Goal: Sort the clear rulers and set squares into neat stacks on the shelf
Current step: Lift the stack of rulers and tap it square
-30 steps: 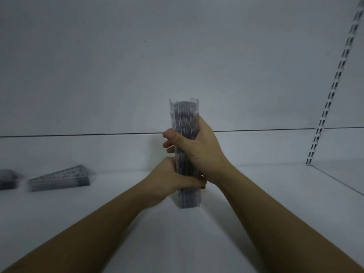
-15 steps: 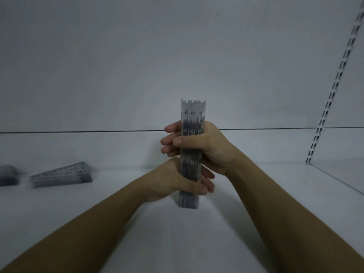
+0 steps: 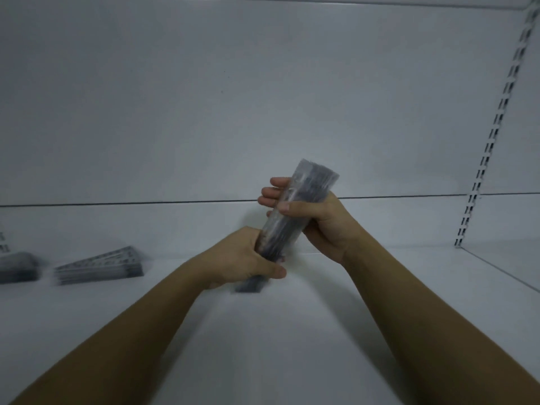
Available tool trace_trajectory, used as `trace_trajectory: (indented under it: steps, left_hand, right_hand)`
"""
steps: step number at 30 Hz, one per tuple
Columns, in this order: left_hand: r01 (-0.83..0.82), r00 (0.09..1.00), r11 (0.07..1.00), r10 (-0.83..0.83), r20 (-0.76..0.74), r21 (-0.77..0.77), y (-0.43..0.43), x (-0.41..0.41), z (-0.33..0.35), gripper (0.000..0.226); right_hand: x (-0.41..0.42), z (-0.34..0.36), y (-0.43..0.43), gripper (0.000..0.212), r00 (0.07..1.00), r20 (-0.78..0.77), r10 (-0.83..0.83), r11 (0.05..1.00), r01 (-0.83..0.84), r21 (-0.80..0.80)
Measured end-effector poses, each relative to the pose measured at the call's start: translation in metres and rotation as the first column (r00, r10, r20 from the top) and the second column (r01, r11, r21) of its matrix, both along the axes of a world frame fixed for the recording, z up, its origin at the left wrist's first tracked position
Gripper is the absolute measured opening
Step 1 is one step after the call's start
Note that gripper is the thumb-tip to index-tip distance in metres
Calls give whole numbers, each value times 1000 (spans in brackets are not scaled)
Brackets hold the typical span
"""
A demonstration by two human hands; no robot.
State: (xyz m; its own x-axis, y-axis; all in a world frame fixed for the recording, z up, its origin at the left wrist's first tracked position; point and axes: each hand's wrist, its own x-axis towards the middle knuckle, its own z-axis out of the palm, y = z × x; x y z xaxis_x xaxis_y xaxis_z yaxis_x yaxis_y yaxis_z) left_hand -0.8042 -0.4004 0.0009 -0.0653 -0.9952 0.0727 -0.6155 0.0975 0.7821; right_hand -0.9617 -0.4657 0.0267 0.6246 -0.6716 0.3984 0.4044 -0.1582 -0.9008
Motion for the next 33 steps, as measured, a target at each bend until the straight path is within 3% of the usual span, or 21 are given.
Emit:
trace_trajectory:
  steps: [2, 5, 10, 13, 20, 25, 33]
  left_hand:
    - [-78, 969, 997, 81, 232, -19, -2, 18, 8, 25]
    - [-187, 855, 982, 177, 487, -27, -2, 43, 15, 27]
    - [-253, 718, 966, 157, 678, 45, 0, 62, 13, 34]
    - [-246, 691, 969, 165, 704, 15, -5, 66, 9, 37]
    - [-203, 741, 967, 253, 622, -152, -8, 88, 8, 44]
    - [-161, 744, 975, 223, 630, -154, -14, 88, -6, 41]
    - [-135, 766, 989, 140, 627, -56, -23, 90, -8, 41]
  right_hand:
    - [0, -2, -3, 57, 995, -50, -85, 996, 87, 29]
    - [4, -6, -4, 38, 956, -203, -214, 971, 231, 64]
    - [14, -18, -8, 35, 861, -393, -323, 911, 396, 117]
    - [15, -24, -12, 33, 853, -413, -318, 896, 413, 162]
    - [15, -33, -18, 38, 864, -445, -235, 872, 390, 296]
    - [17, -37, -26, 43, 751, -591, -296, 871, 466, 157]
    - [11, -44, -31, 41, 667, -696, -266, 887, 452, 94]
